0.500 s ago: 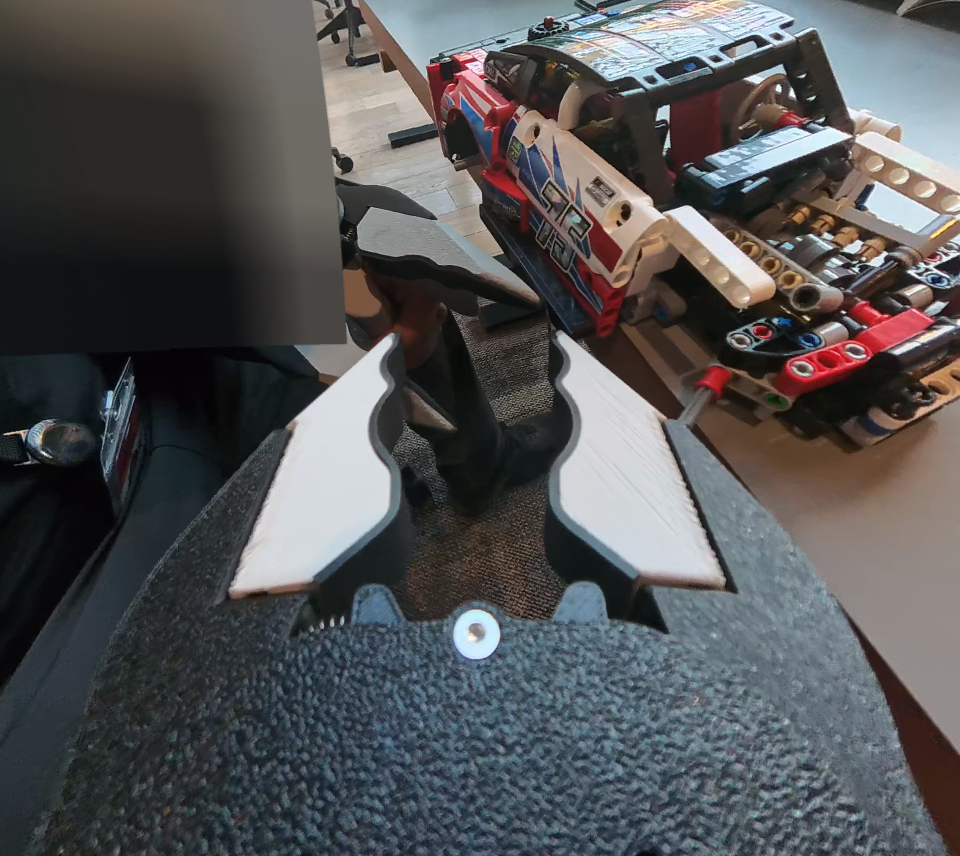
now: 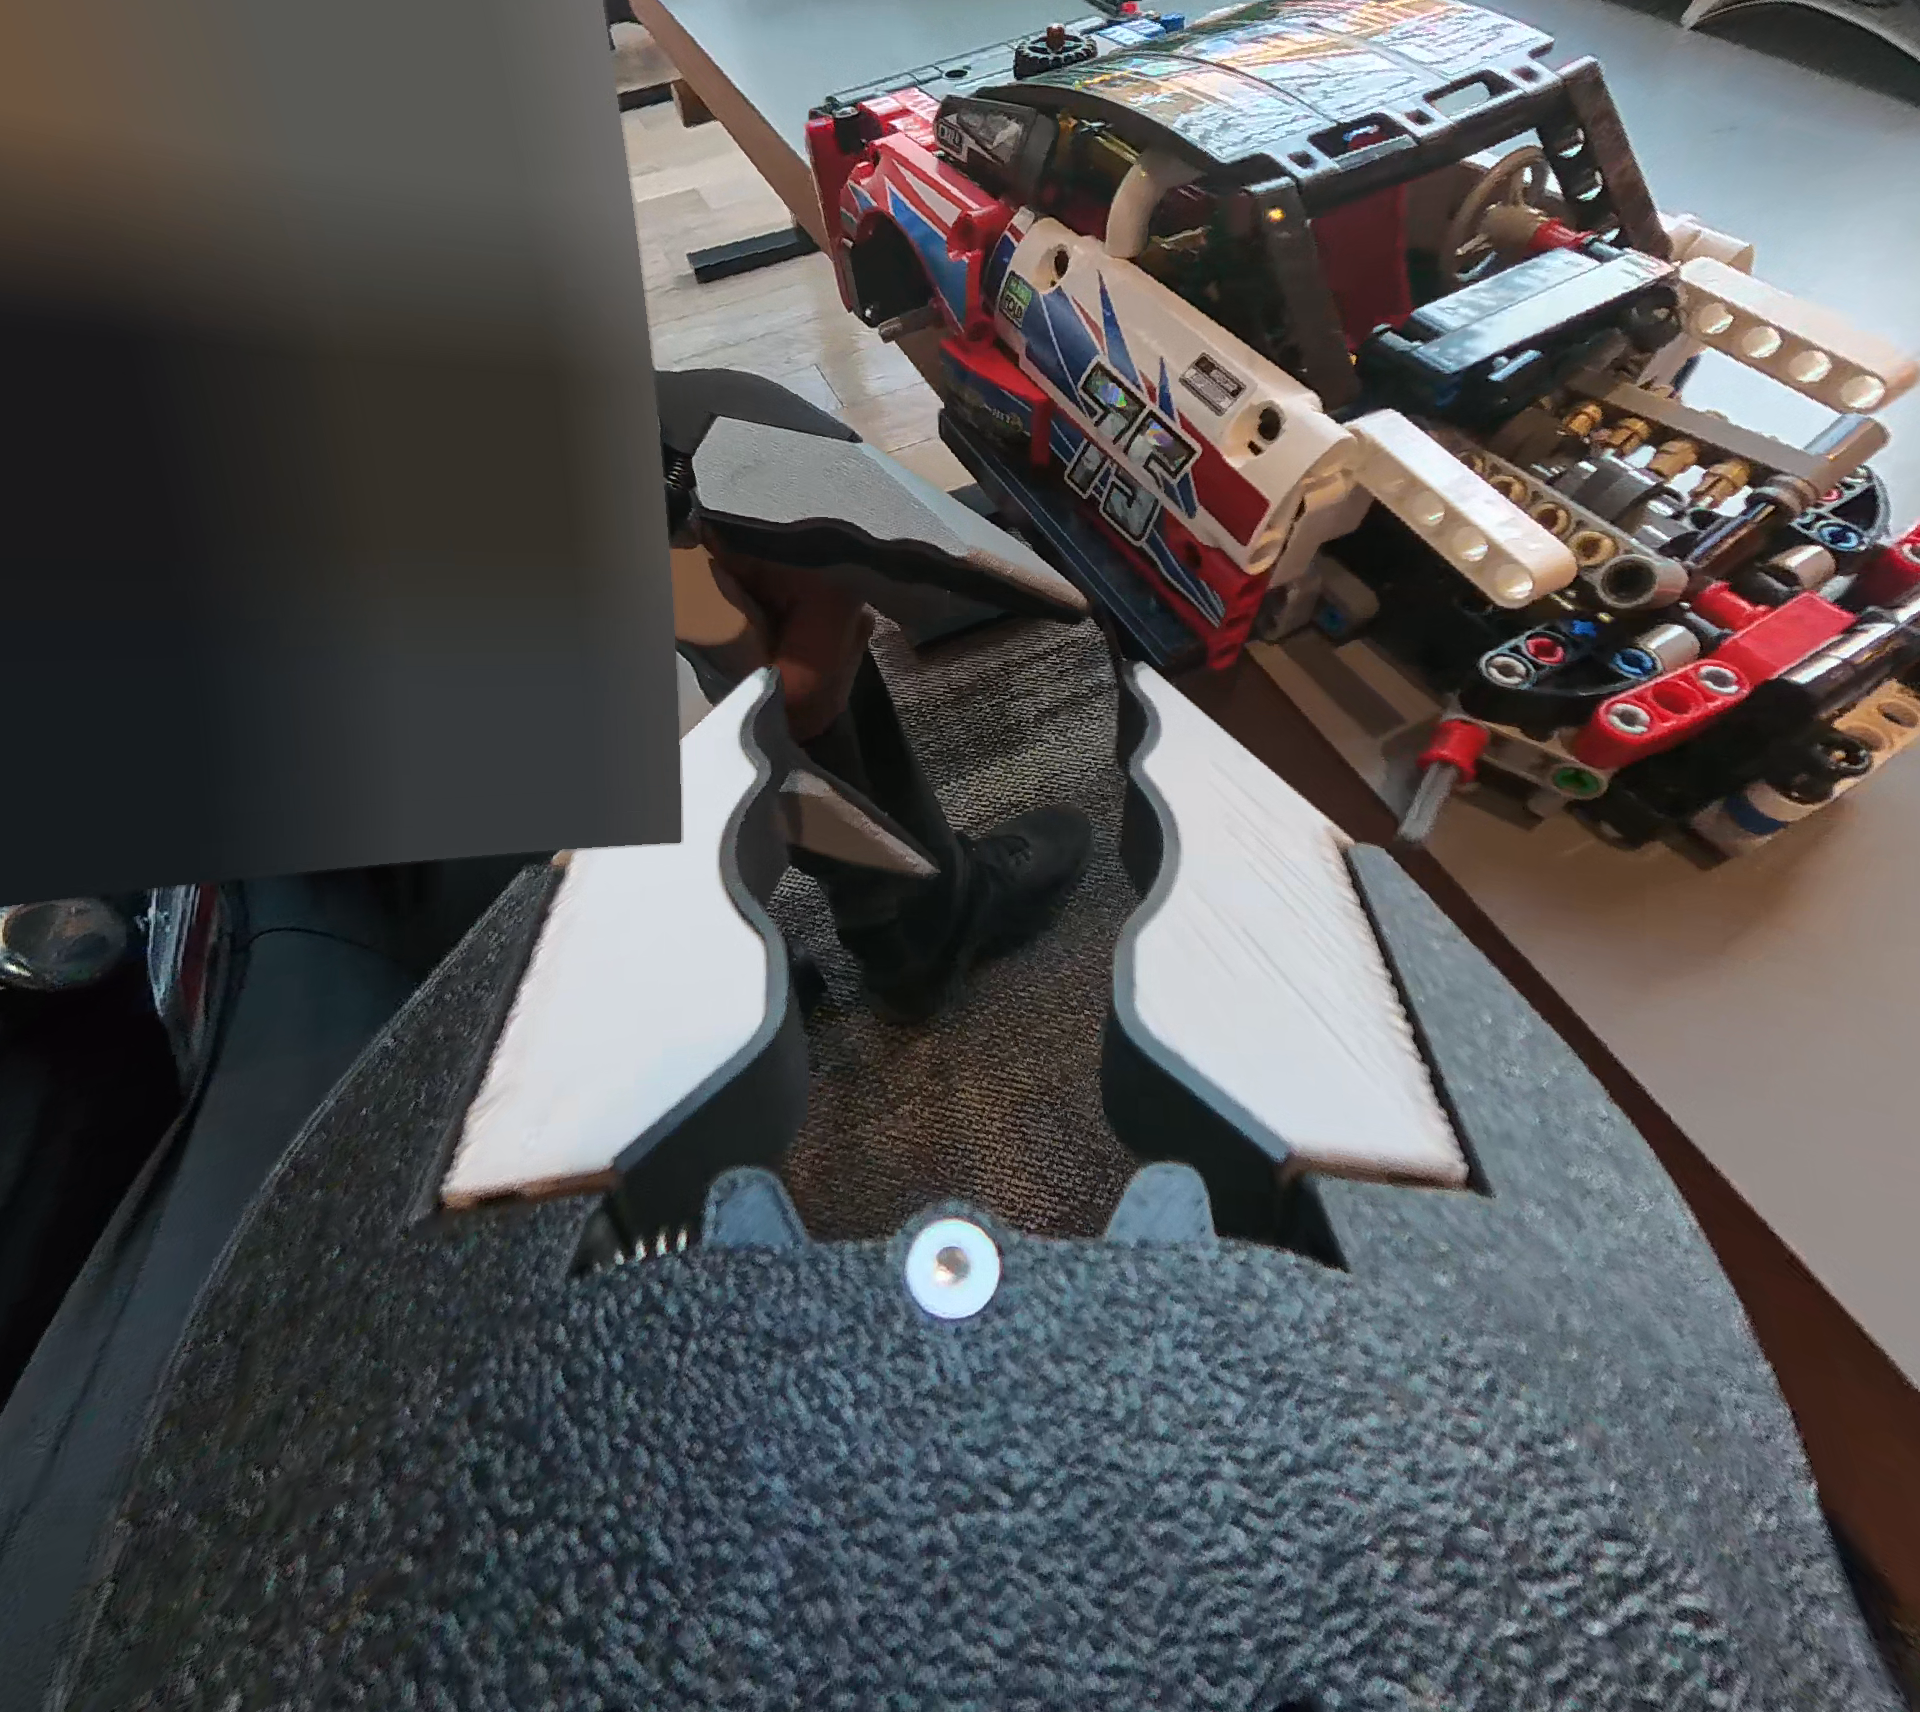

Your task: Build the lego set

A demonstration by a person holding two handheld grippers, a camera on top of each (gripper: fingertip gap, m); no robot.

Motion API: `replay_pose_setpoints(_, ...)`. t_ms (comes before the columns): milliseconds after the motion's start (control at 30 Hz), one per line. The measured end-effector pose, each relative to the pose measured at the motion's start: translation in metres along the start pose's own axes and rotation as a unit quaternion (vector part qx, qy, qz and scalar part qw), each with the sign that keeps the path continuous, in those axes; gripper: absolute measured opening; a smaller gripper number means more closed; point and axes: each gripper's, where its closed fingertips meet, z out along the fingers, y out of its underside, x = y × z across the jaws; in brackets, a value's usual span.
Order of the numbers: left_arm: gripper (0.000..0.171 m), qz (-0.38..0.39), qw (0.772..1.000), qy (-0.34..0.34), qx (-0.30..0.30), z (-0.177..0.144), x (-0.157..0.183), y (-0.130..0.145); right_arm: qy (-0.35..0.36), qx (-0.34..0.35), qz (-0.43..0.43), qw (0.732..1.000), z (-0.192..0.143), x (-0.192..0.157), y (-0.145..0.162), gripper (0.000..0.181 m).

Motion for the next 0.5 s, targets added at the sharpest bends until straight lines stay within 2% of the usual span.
replay_pose_setpoints(500, 0.052, 0.007, 1.000, 0.002, 0.001, 0.0007, -0.0005, -0.0006, 0.051, -0.001, -0.004, 0.999, 0.0011, 0.0019, 0.0006, 0.063)
